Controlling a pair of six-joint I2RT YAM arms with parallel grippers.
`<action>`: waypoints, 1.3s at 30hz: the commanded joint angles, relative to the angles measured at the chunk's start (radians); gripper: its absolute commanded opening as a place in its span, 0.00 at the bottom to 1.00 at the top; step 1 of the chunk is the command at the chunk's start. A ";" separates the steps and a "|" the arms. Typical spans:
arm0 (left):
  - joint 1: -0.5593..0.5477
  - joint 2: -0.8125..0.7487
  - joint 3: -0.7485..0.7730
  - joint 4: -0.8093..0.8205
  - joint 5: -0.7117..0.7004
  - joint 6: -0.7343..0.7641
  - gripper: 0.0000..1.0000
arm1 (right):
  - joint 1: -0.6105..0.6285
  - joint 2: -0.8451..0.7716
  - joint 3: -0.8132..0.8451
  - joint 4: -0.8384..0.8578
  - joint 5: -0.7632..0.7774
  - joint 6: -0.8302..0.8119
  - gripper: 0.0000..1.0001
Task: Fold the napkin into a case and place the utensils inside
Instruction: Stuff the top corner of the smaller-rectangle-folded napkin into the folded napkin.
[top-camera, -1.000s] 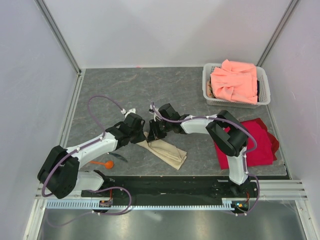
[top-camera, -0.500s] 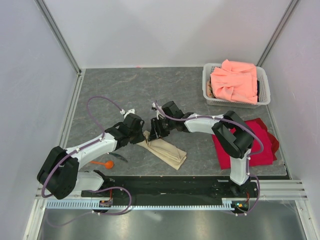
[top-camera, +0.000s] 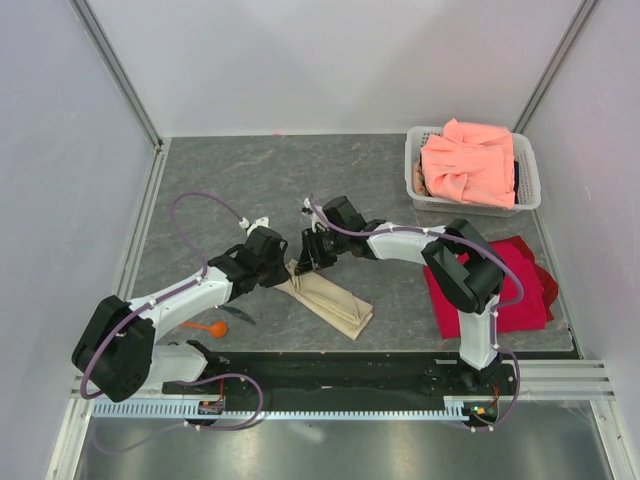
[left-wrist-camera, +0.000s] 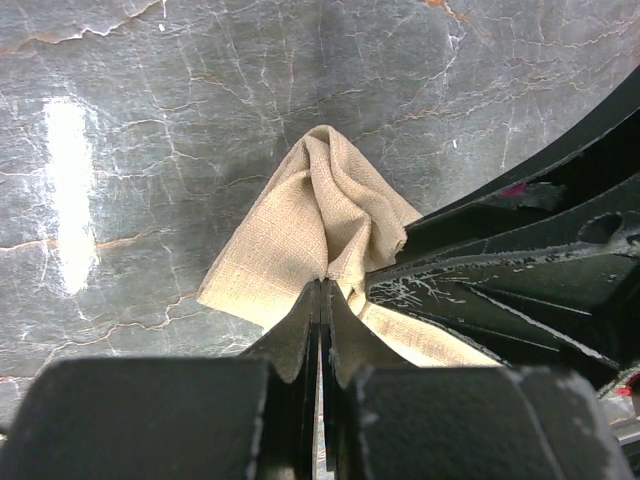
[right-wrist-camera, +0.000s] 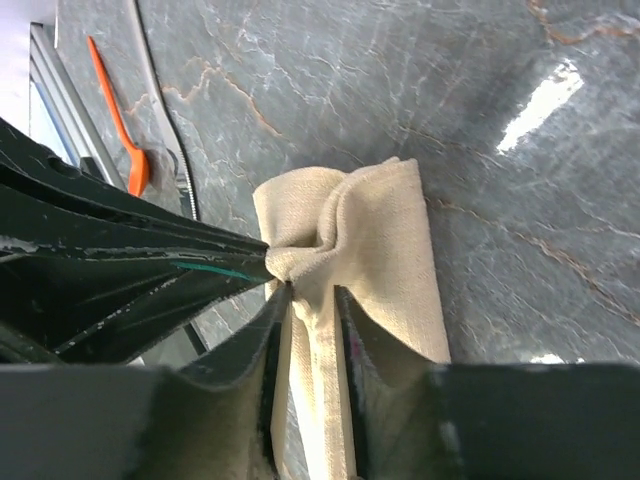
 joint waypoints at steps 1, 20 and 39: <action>0.005 -0.021 0.001 0.034 -0.012 -0.025 0.02 | 0.013 0.036 0.048 0.055 -0.038 0.013 0.24; 0.019 -0.021 -0.024 0.042 -0.024 -0.024 0.02 | 0.015 0.044 -0.001 0.067 -0.067 0.015 0.28; 0.021 -0.043 -0.011 0.036 -0.019 -0.013 0.02 | 0.010 0.084 0.072 0.109 -0.096 0.062 0.23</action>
